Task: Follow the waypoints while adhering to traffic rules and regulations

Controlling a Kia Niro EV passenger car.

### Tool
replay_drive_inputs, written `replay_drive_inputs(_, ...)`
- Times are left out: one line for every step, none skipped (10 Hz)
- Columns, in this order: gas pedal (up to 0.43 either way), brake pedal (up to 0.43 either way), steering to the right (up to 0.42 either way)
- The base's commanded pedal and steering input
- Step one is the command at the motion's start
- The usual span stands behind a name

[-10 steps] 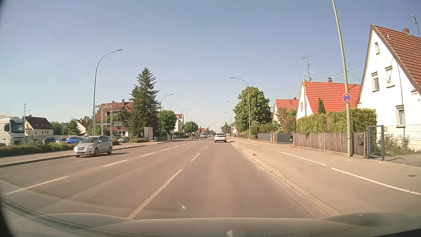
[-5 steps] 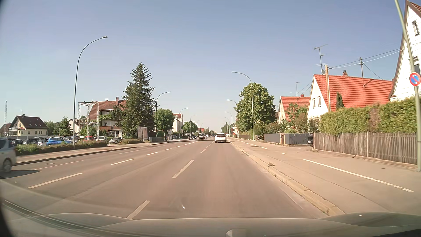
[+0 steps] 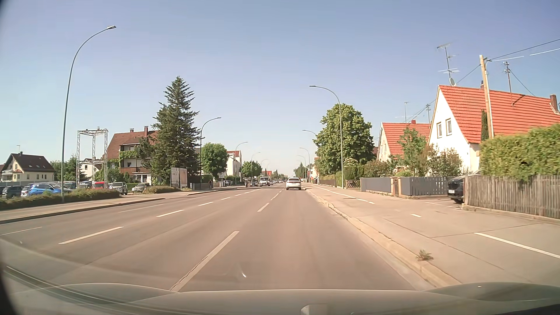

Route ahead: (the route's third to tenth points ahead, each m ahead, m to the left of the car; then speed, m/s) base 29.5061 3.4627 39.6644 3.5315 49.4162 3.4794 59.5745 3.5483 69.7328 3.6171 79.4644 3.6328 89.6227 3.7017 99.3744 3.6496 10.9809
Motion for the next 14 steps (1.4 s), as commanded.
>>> replay_drive_inputs(0.24, 0.0, -0.005)
replay_drive_inputs(0.177, 0.0, -0.006)
replay_drive_inputs(0.177, 0.0, -0.006)
replay_drive_inputs(0.177, 0.0, -0.007)
replay_drive_inputs(0.177, 0.0, -0.008)
replay_drive_inputs(0.189, 0.0, -0.008)
replay_drive_inputs(0.197, 0.0, -0.007)
replay_drive_inputs(0.197, 0.0, -0.006)
replay_drive_inputs(0.197, 0.0, -0.005)
replay_drive_inputs(0.197, 0.0, -0.005)
replay_drive_inputs(0.197, 0.0, -0.005)
replay_drive_inputs(0.197, 0.0, -0.005)
replay_drive_inputs(0.197, 0.0, -0.005)
replay_drive_inputs(0.197, 0.0, -0.004)
